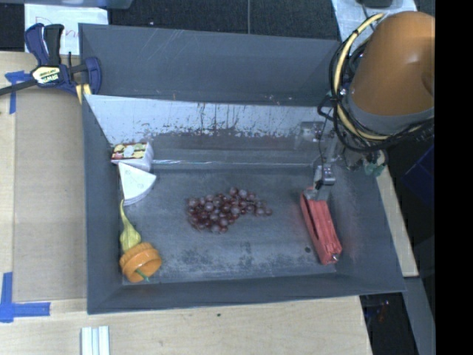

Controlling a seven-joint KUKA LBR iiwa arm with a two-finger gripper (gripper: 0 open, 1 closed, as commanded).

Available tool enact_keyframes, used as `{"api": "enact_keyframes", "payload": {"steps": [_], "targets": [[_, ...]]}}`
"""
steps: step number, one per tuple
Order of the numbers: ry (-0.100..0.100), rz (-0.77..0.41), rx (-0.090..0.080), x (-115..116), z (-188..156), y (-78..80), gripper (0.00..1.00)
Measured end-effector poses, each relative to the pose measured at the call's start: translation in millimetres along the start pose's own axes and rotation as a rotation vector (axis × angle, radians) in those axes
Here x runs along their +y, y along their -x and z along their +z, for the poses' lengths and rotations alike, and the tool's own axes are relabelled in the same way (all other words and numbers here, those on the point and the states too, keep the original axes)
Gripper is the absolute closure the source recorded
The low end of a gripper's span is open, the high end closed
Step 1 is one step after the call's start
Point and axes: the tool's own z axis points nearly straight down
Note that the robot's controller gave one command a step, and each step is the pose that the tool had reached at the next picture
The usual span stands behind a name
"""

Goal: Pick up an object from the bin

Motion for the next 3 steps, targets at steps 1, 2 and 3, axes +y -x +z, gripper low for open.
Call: {"api": "enact_keyframes", "payload": {"steps": [1,2,3], "targets": [[0.0,0.0,0.0,0.0,0.0,0.0,0.0],[0.0,0.029,-0.003,-21.1,20.7,-2.9,0.0],[0.0,0.099,-0.006,35.5,45.4,-62.3,0.0]]}}
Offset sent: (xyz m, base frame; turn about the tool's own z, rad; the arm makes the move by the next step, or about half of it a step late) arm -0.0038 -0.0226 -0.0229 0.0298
